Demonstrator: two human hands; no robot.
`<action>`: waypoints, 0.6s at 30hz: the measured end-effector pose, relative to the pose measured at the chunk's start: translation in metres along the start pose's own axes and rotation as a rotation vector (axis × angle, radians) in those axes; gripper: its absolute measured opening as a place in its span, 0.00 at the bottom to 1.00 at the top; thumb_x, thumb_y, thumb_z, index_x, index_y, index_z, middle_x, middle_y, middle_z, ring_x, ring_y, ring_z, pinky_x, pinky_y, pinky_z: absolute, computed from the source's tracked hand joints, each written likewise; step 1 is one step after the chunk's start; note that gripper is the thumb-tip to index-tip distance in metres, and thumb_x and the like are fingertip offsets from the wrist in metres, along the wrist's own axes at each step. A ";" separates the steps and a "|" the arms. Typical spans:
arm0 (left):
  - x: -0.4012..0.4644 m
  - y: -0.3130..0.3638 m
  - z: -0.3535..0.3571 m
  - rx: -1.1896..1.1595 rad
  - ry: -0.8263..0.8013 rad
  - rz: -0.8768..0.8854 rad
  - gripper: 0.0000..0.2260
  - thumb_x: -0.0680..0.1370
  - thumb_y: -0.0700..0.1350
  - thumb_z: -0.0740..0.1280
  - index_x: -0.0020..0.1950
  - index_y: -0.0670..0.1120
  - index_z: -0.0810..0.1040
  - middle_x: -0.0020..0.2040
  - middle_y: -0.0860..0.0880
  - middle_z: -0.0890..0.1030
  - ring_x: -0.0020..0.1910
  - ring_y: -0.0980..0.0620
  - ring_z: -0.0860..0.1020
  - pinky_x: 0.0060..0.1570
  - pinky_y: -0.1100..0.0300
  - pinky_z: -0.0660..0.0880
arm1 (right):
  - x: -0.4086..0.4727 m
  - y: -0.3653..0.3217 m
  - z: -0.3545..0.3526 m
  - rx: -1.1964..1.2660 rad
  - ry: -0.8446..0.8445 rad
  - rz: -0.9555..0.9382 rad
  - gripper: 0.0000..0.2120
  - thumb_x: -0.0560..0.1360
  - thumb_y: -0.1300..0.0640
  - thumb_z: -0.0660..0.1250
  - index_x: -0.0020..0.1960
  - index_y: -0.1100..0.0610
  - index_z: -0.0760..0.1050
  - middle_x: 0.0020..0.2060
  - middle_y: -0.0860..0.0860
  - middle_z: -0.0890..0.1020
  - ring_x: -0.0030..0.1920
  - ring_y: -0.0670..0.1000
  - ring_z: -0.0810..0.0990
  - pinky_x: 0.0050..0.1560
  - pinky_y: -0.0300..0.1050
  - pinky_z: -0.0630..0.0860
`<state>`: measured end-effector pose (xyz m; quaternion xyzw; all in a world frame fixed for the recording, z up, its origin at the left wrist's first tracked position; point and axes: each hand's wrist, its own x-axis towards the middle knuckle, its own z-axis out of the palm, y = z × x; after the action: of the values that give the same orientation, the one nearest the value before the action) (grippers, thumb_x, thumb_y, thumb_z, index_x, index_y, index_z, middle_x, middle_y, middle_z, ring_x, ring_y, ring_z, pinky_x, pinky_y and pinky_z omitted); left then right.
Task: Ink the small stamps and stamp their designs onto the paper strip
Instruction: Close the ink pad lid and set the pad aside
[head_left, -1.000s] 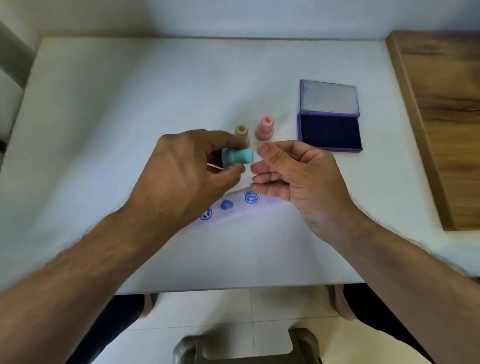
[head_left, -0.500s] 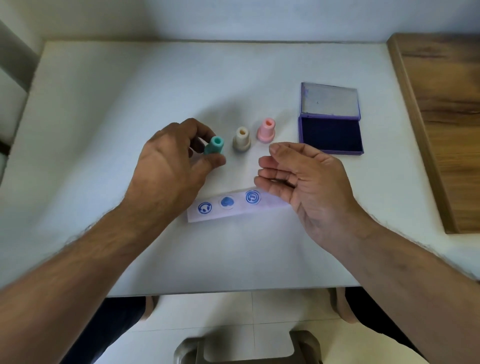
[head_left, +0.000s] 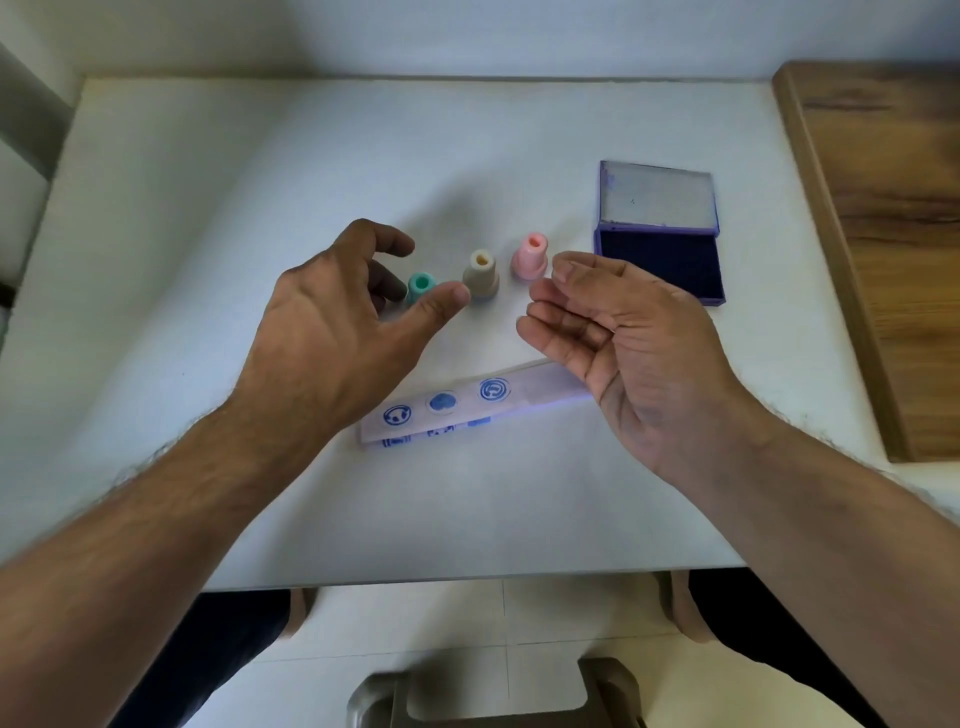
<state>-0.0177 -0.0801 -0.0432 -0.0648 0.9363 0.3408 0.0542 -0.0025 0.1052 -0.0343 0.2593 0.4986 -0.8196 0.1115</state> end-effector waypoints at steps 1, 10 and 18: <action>0.000 0.000 0.000 -0.005 0.004 -0.005 0.26 0.70 0.68 0.66 0.62 0.56 0.74 0.45 0.56 0.80 0.42 0.56 0.78 0.37 0.65 0.71 | 0.000 -0.001 0.000 -0.005 0.000 -0.008 0.05 0.69 0.62 0.73 0.43 0.61 0.80 0.38 0.56 0.83 0.40 0.53 0.82 0.44 0.46 0.82; -0.002 0.003 0.000 0.019 0.087 0.033 0.30 0.70 0.69 0.64 0.66 0.54 0.70 0.48 0.54 0.81 0.47 0.52 0.78 0.43 0.58 0.72 | 0.000 -0.012 -0.002 -0.162 0.040 -0.164 0.04 0.71 0.67 0.72 0.46 0.62 0.81 0.36 0.56 0.84 0.37 0.53 0.80 0.40 0.46 0.82; -0.005 0.038 -0.001 0.055 0.254 0.324 0.17 0.76 0.62 0.64 0.58 0.53 0.76 0.39 0.55 0.79 0.38 0.56 0.69 0.38 0.63 0.64 | 0.007 -0.028 -0.029 -0.975 0.255 -0.578 0.06 0.72 0.59 0.69 0.46 0.50 0.82 0.37 0.42 0.83 0.35 0.39 0.81 0.37 0.28 0.76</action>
<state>-0.0186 -0.0519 -0.0174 0.0458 0.9427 0.3087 -0.1179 -0.0118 0.1442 -0.0276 0.1280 0.8784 -0.4550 -0.0709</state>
